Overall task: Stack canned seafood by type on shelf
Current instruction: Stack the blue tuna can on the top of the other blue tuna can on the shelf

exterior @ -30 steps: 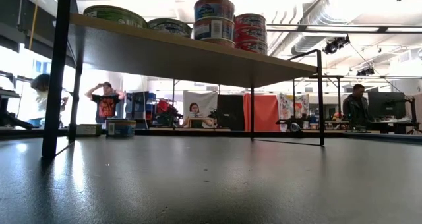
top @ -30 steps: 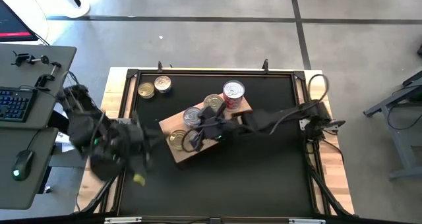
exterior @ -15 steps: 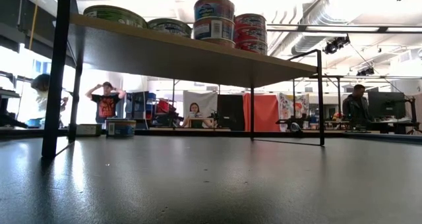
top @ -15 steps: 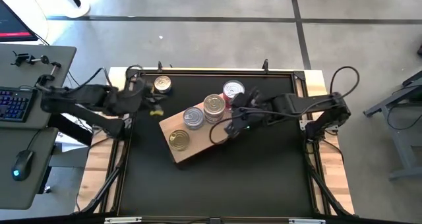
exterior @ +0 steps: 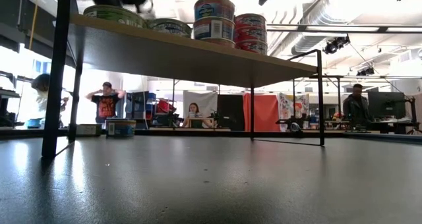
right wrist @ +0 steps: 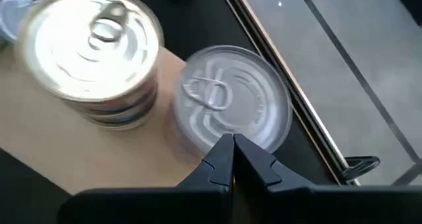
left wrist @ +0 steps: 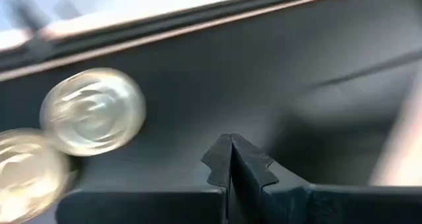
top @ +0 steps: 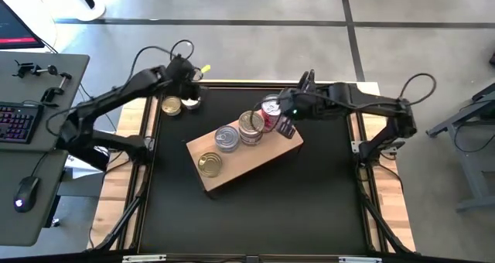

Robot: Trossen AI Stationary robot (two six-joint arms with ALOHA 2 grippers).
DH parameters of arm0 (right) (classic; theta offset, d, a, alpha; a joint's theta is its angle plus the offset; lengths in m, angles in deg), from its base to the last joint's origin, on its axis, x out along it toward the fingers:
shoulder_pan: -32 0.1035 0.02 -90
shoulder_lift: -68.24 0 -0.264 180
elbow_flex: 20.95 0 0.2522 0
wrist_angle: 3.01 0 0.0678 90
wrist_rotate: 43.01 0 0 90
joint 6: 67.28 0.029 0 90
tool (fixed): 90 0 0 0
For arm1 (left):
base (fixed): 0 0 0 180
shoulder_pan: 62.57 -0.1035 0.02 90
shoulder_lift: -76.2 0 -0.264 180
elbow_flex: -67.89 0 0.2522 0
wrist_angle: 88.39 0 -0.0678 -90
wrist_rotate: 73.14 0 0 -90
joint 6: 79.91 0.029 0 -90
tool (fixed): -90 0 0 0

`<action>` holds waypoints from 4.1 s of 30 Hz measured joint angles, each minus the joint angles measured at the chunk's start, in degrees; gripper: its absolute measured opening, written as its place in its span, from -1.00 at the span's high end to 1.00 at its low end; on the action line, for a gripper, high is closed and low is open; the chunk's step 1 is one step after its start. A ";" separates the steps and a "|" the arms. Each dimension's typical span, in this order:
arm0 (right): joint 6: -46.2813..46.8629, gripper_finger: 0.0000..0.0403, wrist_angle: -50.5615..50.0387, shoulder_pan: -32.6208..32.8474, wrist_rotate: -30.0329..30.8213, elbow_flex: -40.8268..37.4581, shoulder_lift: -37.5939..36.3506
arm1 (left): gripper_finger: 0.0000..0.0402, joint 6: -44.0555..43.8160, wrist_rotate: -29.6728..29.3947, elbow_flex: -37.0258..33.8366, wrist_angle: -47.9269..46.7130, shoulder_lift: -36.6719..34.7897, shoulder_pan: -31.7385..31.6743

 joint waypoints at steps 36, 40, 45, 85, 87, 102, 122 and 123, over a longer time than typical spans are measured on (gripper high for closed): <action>41.54 1.00 52.35 3.64 -9.14 -52.37 -27.37 | 1.00 14.89 -4.34 0.13 16.91 29.95 -11.27; 38.50 1.00 55.79 4.20 -9.09 -52.36 -30.93 | 1.00 12.78 -5.15 0.02 18.87 30.06 -8.27; 35.75 1.00 56.43 4.19 -7.73 -52.34 -35.67 | 1.00 10.83 -6.19 -0.13 22.87 30.32 -4.69; 26.17 1.00 74.12 2.01 -2.50 -52.32 -41.31 | 1.00 -5.44 -0.48 9.08 50.70 40.90 9.14; 25.48 1.00 75.51 0.42 -2.41 -52.32 -41.41 | 1.00 -3.67 -0.64 12.31 46.92 39.31 7.20; 29.97 1.00 72.39 -32.73 -34.05 -51.54 -25.99 | 1.00 10.59 8.95 10.34 24.60 8.15 5.46; 10.47 1.00 37.56 -46.38 -65.29 -9.22 21.15 | 1.00 -13.05 -22.56 -24.35 40.71 -26.29 33.30; 10.51 1.00 37.83 -45.50 -65.62 -8.16 22.23 | 1.00 -12.82 -22.79 -24.35 40.78 -26.27 33.56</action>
